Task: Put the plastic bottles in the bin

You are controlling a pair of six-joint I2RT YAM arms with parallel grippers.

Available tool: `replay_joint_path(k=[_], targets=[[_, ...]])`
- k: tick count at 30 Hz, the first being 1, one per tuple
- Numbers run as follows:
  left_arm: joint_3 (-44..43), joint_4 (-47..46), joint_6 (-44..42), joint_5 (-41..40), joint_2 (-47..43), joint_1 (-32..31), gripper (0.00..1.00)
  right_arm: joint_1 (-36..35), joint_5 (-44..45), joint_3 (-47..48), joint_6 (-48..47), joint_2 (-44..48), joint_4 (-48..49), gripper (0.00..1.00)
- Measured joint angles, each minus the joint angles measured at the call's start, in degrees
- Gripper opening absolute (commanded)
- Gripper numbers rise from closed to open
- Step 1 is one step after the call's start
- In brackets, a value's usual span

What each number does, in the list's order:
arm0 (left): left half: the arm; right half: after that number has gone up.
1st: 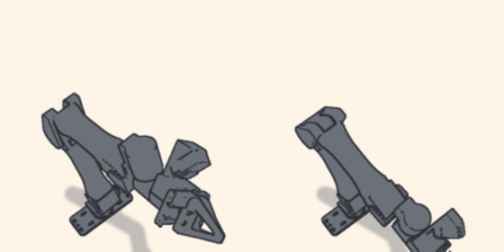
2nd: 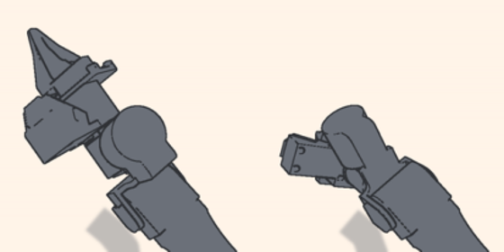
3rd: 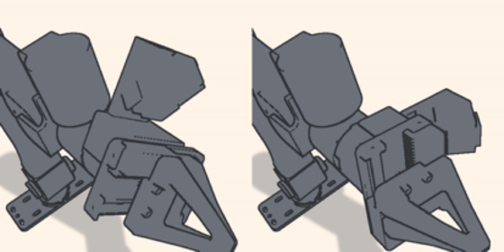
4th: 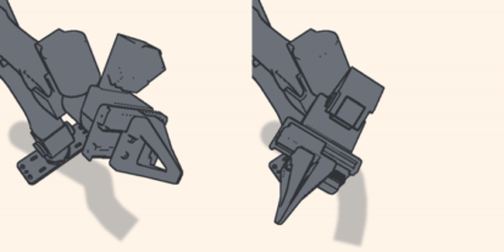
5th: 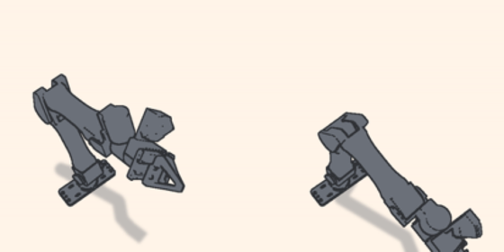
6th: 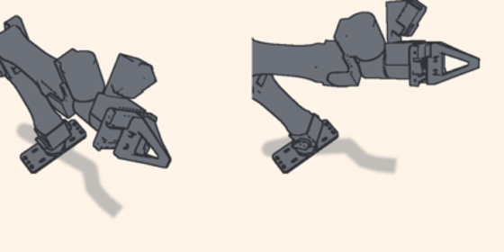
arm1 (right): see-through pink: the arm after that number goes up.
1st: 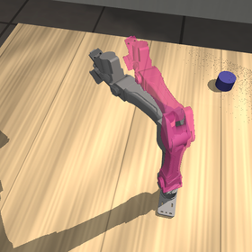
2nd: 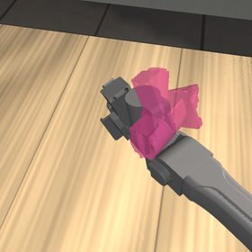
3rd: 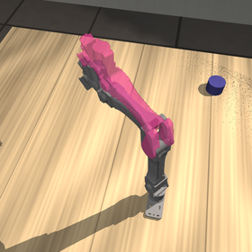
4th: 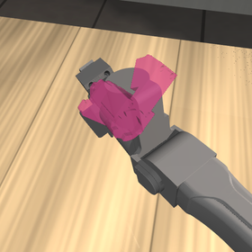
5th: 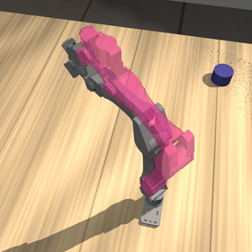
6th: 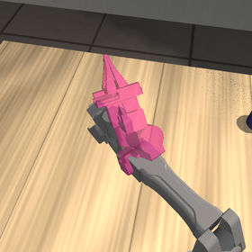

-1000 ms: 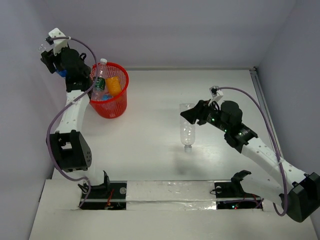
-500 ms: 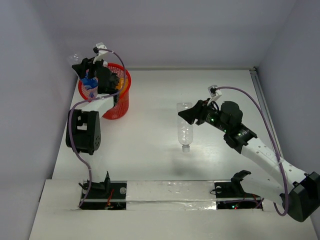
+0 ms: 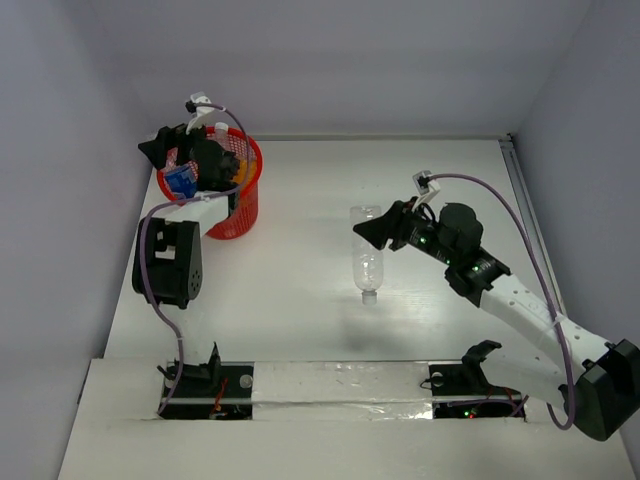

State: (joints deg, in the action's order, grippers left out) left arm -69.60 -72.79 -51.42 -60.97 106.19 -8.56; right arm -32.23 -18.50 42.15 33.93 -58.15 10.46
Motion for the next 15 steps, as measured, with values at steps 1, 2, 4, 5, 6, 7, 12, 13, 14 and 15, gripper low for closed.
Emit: replay_joint_path(k=[1,2,4,5,6,7,12,13,14,15], targets=[[0.1,0.0,0.6,-0.1,-0.6,-0.1,0.99,-0.1,0.0,0.0,0.0,-0.3,0.3,0.50],[0.2,0.0,1.7,-0.2,-1.4,-0.3,0.99,-0.4,0.0,0.0,0.0,-0.6,0.4,0.50],[0.2,1.1,4.0,-0.2,-3.1,-0.5,0.99,-0.9,0.0,0.1,0.2,-1.3,0.3,0.50],[0.1,3.3,6.7,-0.2,-5.1,-0.8,0.99,-1.2,0.1,0.2,0.2,-1.8,0.3,0.50],[-0.2,5.8,9.0,0.0,-6.5,-1.0,0.99,-1.5,0.1,0.3,0.2,-2.2,0.3,0.50],[-1.0,8.9,12.1,0.3,-8.2,-1.1,0.99,-1.9,0.1,0.5,0.3,-2.4,0.2,0.50],[-7.5,28.5,31.8,6.3,-16.9,-1.2,0.99,-3.9,1.1,5.0,1.0,-5.8,0.5,0.49],[-8.5,32.9,36.6,8.7,-19.1,-1.2,0.99,-4.3,1.4,6.4,1.1,-7.0,0.7,0.49],[-9.2,36.7,41.2,10.9,-21.6,-1.2,0.98,-4.9,1.8,8.1,1.3,-8.2,0.8,0.49],[-9.5,40.2,45.3,13.6,-24.1,-1.2,0.95,-5.5,2.2,10.0,1.5,-9.6,0.8,0.49]])
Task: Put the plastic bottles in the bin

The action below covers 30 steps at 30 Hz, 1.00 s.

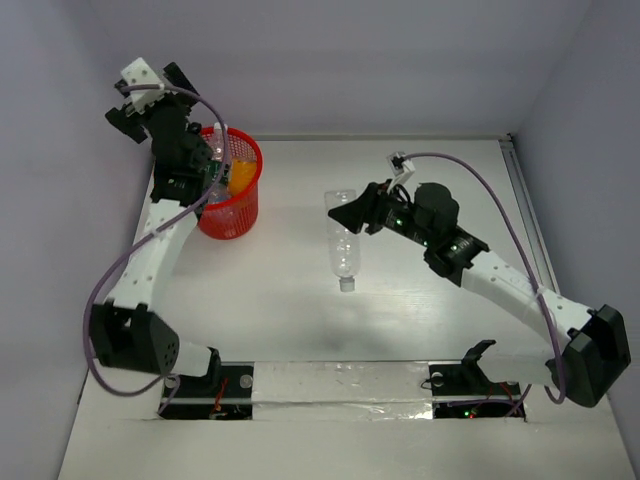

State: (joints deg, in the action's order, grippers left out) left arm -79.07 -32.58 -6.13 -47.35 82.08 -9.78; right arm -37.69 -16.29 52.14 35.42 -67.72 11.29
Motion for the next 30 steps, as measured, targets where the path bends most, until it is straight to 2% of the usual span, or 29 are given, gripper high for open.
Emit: replay_joint_path(k=[1,4,8,12,17,22,25,30], targets=[[-0.1,2.6,3.8,2.4,-2.2,0.0,0.88,-0.5,0.4,1.9,0.0,-1.5,0.1,0.49],[-0.2,9.8,13.8,9.9,-8.5,0.0,0.84,-1.6,1.4,8.3,-0.1,-6.1,0.2,0.49],[1.4,17.8,22.6,18.2,-15.5,0.0,0.82,-2.4,2.6,18.0,-0.3,-12.9,0.8,0.49],[8.2,24.5,27.9,26.0,-26.4,0.0,0.82,-3.0,3.5,28.2,-0.2,-20.3,1.7,0.49],[17.9,31.6,31.2,33.5,-44.0,0.0,0.84,-4.7,5.1,41.0,0.1,-30.6,3.0,0.49],[24.5,38.2,31.5,35.6,-58.9,0.0,0.86,-6.6,7.5,56.1,0.4,-42.3,2.9,0.49],[26.0,41.8,31.0,36.1,-62.2,0.0,0.87,-7.5,9.6,66.9,0.5,-50.5,2.7,0.49],[26.1,45.5,29.1,38.1,-62.5,0.0,0.88,-8.9,15.6,85.6,-0.9,-64.3,2.2,0.48]])
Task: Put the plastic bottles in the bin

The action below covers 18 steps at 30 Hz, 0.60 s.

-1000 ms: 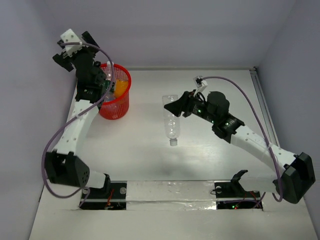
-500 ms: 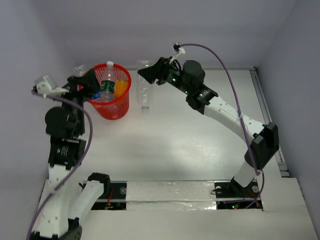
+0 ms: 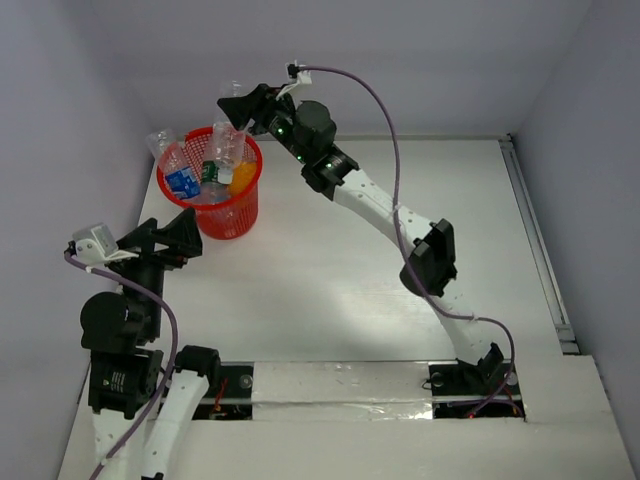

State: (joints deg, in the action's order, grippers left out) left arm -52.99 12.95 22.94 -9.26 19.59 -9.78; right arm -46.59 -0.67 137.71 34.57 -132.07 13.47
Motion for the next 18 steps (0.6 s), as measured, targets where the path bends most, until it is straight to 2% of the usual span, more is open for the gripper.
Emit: replay_joint_path(k=[3,7,12,18], targets=[[0.0,1.0,-1.0,1.5,0.0,0.0,0.88,-0.8,3.8,7.0,-2.3,-6.1,0.4,0.47],[0.1,1.4,-1.4,3.1,0.0,0.0,0.89,-1.9,7.5,8.0,-6.9,-9.2,0.7,0.47],[0.6,1.4,-1.4,3.7,-0.3,0.0,0.89,-4.0,10.1,6.5,-13.6,-9.8,1.3,0.47],[1.2,1.4,-1.3,4.2,-0.3,0.0,0.89,-8.5,12.7,-1.8,-23.0,-9.3,7.3,0.47]])
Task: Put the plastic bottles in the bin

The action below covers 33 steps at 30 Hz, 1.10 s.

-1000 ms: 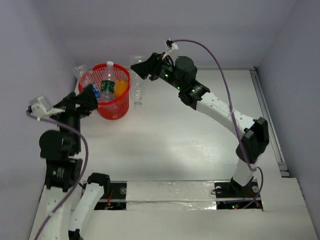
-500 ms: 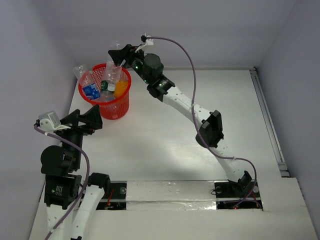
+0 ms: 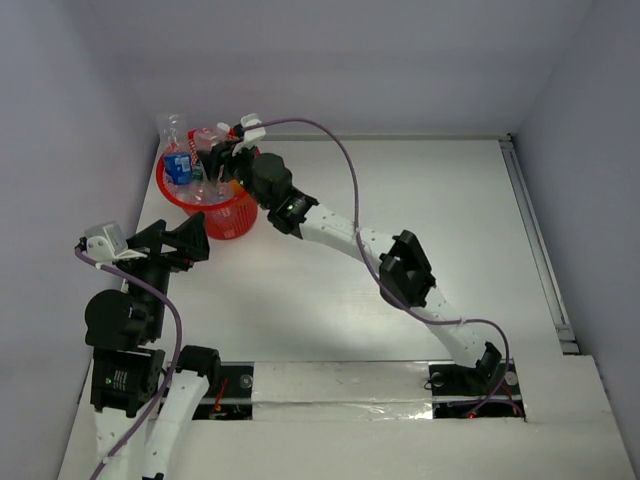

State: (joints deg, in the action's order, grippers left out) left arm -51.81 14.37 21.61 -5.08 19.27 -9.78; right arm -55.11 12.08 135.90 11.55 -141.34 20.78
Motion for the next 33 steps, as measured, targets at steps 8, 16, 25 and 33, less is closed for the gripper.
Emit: replay_joint_path(k=[8,16,25,33], targets=[[0.2,0.0,0.4,0.1,0.0,0.0,0.89,-2.7,1.4,-9.3,-5.8,3.0,6.0,0.59],[1.3,0.0,0.9,-0.1,0.1,0.0,0.89,-2.6,1.4,-12.8,-4.9,5.6,4.6,0.91],[1.6,0.0,1.4,-0.8,0.1,0.0,0.90,-2.6,1.3,-13.0,-2.7,8.4,-0.5,1.00],[1.6,0.0,1.5,-1.1,0.0,0.0,0.97,-2.1,2.1,-24.4,0.5,22.3,1.8,1.00]])
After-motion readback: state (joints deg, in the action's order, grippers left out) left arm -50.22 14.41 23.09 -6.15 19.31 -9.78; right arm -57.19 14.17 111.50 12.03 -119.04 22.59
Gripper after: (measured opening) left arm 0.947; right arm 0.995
